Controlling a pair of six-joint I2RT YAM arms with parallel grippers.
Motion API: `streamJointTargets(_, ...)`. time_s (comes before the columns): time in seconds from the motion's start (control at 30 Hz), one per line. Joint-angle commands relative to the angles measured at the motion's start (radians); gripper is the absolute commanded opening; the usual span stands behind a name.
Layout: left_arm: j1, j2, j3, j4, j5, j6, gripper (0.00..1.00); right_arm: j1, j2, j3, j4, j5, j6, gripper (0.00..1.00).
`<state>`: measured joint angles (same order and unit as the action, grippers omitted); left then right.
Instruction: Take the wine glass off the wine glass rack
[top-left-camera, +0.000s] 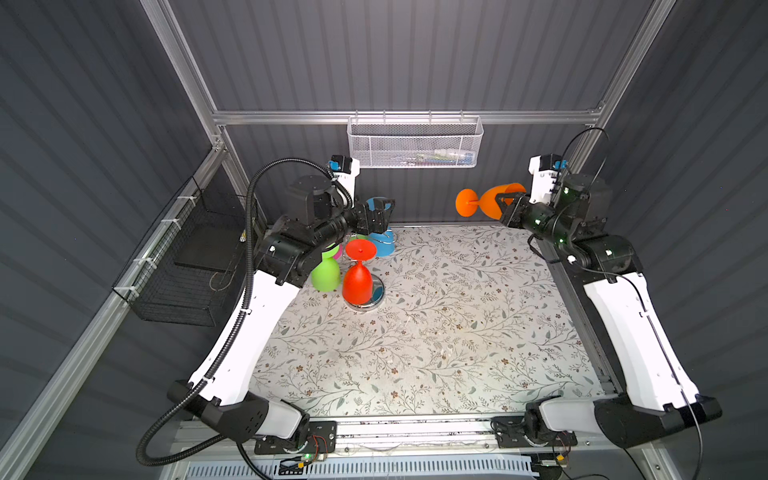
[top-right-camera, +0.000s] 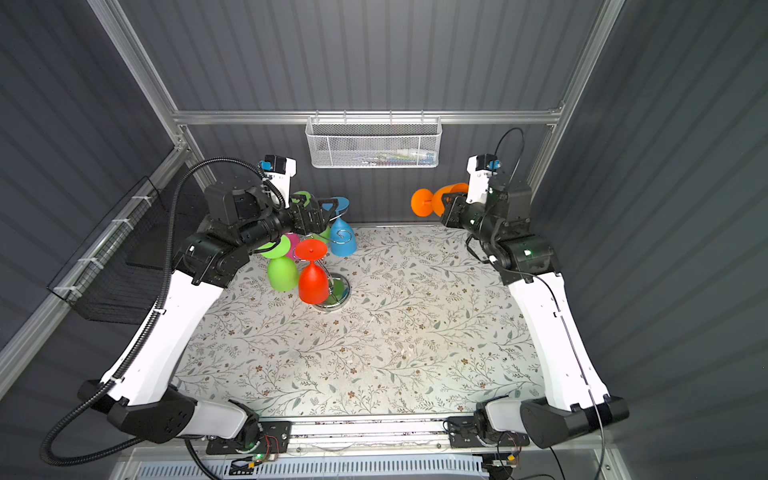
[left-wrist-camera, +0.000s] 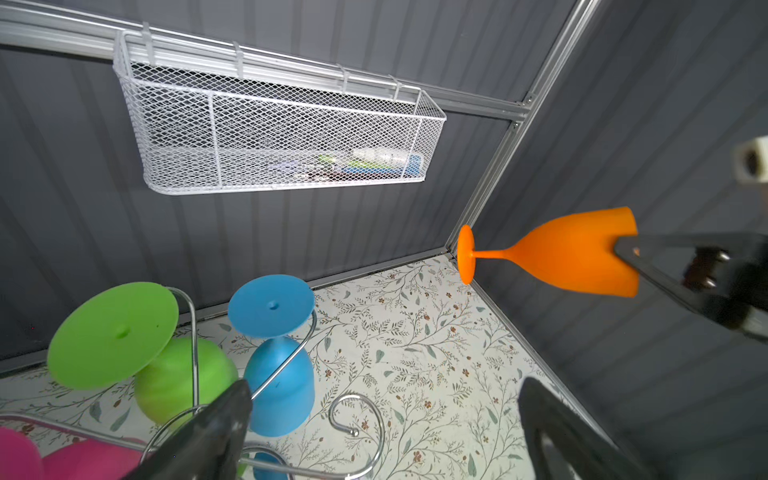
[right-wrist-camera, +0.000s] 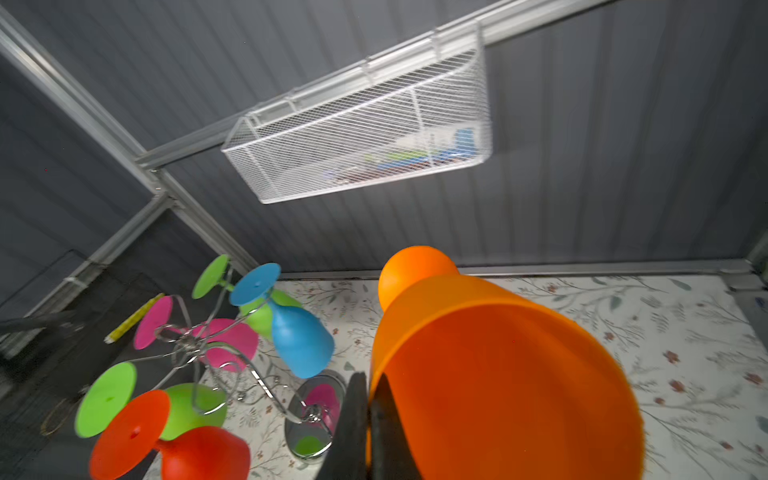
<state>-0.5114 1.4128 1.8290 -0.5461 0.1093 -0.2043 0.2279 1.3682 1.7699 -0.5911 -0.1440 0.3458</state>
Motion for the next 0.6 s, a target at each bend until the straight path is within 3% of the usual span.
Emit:
streamJointTargets(0.0, -0.002, -0.049, -0.061, -0.007, 0.037, 0.142, 1.00, -0.033, 0.089, 0.052, -0.128, 0.123, -0.078, 0.00)
streamJointTargets(0.3, -0.002, -0.141, -0.249, -0.017, 0.006, 0.252, 1.00, -0.182, 0.390, 0.217, -0.256, 0.238, -0.139, 0.00)
streamJointTargets(0.57, -0.024, -0.170, -0.379, 0.052, 0.045, 0.323, 1.00, -0.284, 0.683, 0.499, -0.376, 0.234, -0.194, 0.00)
